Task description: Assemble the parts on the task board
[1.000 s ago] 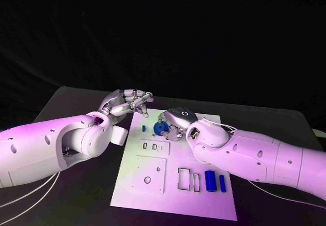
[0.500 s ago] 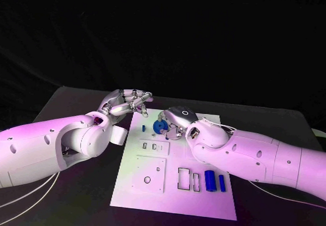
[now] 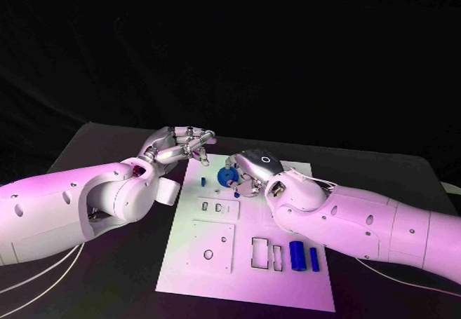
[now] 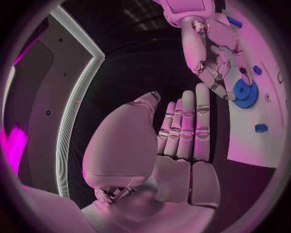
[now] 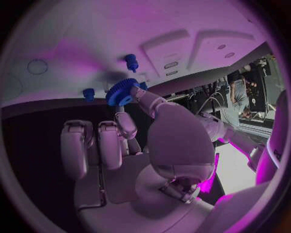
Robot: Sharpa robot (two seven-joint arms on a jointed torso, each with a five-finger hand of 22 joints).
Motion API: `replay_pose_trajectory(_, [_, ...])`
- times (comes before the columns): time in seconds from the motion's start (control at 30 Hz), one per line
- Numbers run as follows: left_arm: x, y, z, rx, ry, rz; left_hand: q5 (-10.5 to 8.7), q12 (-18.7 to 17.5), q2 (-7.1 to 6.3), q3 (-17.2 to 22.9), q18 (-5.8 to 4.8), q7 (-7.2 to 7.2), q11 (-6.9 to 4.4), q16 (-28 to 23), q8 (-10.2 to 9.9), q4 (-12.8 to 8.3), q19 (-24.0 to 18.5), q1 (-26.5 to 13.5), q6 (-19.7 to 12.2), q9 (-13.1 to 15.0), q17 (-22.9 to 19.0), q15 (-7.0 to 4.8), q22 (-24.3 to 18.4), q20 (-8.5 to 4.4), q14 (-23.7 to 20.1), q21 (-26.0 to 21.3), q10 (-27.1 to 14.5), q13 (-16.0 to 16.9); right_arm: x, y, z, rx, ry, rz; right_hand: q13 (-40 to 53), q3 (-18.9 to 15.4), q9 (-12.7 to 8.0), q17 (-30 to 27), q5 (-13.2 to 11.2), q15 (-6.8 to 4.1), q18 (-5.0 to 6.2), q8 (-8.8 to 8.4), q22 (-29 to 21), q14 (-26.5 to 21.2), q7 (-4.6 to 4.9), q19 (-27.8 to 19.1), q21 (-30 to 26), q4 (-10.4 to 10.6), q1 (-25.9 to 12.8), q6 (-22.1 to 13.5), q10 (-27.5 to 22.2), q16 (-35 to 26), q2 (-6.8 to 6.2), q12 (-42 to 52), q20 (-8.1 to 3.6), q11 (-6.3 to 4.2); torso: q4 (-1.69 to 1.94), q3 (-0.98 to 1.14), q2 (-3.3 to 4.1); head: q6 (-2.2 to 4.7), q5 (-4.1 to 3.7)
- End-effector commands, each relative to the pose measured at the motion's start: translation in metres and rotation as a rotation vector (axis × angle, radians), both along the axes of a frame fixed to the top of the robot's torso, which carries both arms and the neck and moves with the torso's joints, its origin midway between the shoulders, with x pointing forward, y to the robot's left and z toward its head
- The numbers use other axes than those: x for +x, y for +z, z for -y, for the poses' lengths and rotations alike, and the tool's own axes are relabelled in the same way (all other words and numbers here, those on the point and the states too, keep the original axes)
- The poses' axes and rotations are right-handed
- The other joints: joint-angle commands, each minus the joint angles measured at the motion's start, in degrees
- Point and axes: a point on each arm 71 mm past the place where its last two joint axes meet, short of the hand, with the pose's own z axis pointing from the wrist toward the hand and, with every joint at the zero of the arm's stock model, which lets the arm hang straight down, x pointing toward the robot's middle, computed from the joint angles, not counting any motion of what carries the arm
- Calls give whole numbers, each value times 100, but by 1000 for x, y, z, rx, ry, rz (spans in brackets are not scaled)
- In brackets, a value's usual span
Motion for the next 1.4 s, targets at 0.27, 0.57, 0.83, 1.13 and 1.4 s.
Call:
replay_pose_trajectory(0.27, [0, 1, 2, -11, -15, 4, -26, 20, 56, -7, 30, 17, 6, 28, 20, -23, -41, -21, -36, 5, -7, 2, 5, -12, -48, 19, -31, 9, 6, -9, 10, -52, -53, -41, -13, -9, 21, 125, 22, -38, -108, 8, 866, 333, -50, 110, -11, 28, -82, 52, 17, 12, -38, -11, -24, -13, -2, 5, 3, -1, -4])
replay_pose_trajectory(0.57, [0, 1, 2, -11, -15, 4, -26, 20, 56, -7, 30, 17, 6, 28, 20, -23, -41, -21, -36, 5, -7, 2, 5, -12, -48, 19, -31, 9, 8, -9, 13, -46, -72, -30, -11, 2, 18, 130, 86, -38, -112, -7, 879, 333, -50, 118, -2, 32, -90, 45, 18, 14, -39, -12, -26, -14, 5, -2, 4, 11, -19])
replay_pose_trajectory(0.83, [0, 1, 2, -10, -15, 4, -26, 20, 56, -7, 30, 17, 6, 28, 20, -23, -41, -21, -36, 5, -7, 2, 5, -12, -48, 19, -31, 9, 11, -9, 14, -38, -88, -20, -28, -4, 8, 119, 138, -32, -107, -46, 867, 329, -34, 106, -15, 60, -140, 3, 3, 9, -58, -27, -24, -2, 0, -7, 3, 13, -29])
replay_pose_trajectory(1.13, [0, 1, 2, -10, -16, 3, -26, 20, 56, -7, 30, 17, 6, 28, 20, -23, -41, -21, -36, 5, -7, 2, 5, -12, -48, 19, -31, 9, 13, -8, 14, -30, -100, -10, -45, -9, 0, 105, 136, -24, -104, -78, 858, 326, -21, 98, -25, 82, -170, -37, -12, 2, -61, -42, -20, 8, 10, -6, 6, 18, -45])
replay_pose_trajectory(1.4, [0, 1, 3, -11, -17, 3, -26, 20, 56, -7, 30, 17, 6, 28, 20, -23, -41, -21, -36, 5, -7, 2, 5, -12, -48, 19, -31, 9, 14, -9, 11, -33, -88, -27, -48, -30, -7, 98, 96, -14, -101, -110, 849, 323, -9, 89, -36, 100, -204, -74, -20, -1, -89, -47, -11, 20, 1, -9, 1, 13, -38])
